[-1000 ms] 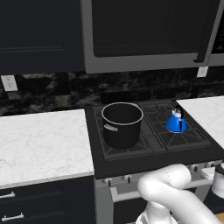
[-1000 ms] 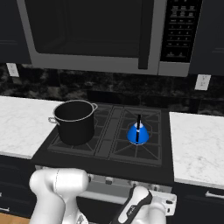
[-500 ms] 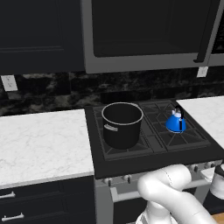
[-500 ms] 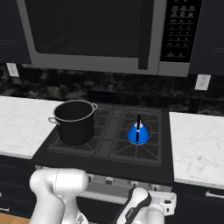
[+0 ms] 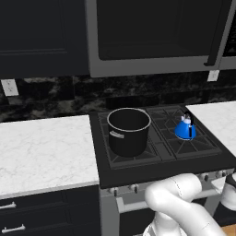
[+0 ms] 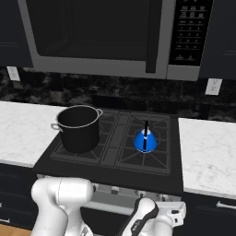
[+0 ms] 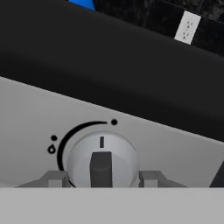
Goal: Pick the kettle from the counter and place it on a stove burner. Then turn the burner on.
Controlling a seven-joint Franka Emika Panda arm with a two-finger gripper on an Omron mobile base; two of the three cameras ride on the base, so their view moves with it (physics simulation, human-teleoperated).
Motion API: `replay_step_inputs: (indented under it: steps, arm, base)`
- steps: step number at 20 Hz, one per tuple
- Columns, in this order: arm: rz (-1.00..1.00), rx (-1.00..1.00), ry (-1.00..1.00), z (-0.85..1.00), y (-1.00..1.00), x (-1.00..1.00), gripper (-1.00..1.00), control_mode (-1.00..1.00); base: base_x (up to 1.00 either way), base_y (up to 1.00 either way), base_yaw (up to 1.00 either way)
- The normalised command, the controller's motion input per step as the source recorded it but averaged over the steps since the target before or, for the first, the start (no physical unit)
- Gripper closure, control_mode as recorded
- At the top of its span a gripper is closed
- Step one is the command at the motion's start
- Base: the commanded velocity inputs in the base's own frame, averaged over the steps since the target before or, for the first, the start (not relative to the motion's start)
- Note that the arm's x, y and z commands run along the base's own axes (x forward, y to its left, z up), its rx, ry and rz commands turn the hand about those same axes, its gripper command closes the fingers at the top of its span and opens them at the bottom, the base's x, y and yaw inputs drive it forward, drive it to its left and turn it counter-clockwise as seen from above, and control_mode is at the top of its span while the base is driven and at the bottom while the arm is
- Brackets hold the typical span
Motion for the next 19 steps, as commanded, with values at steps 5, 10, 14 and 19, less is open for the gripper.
replay_step_inputs:
  steps: [5,10,14,19]
  arm:
    - [0.00,-0.16,0.00,0.00,0.00,0.00,1.00,-1.00]
    - [0.00,-0.18,0.00,0.00,-0.01,0.00,1.00,-1.00]
    - [0.00,-0.17,0.00,0.00,0.00,0.00,1.00,-1.00]
    - [0.00,-0.18,0.00,0.00,0.00,0.00,1.00,-1.00]
  base:
    - [0.00,0.00,0.00]
    - [0.00,0.00,0.00]
    - [0.00,0.00,0.00]
    - [0.00,0.00,0.00]
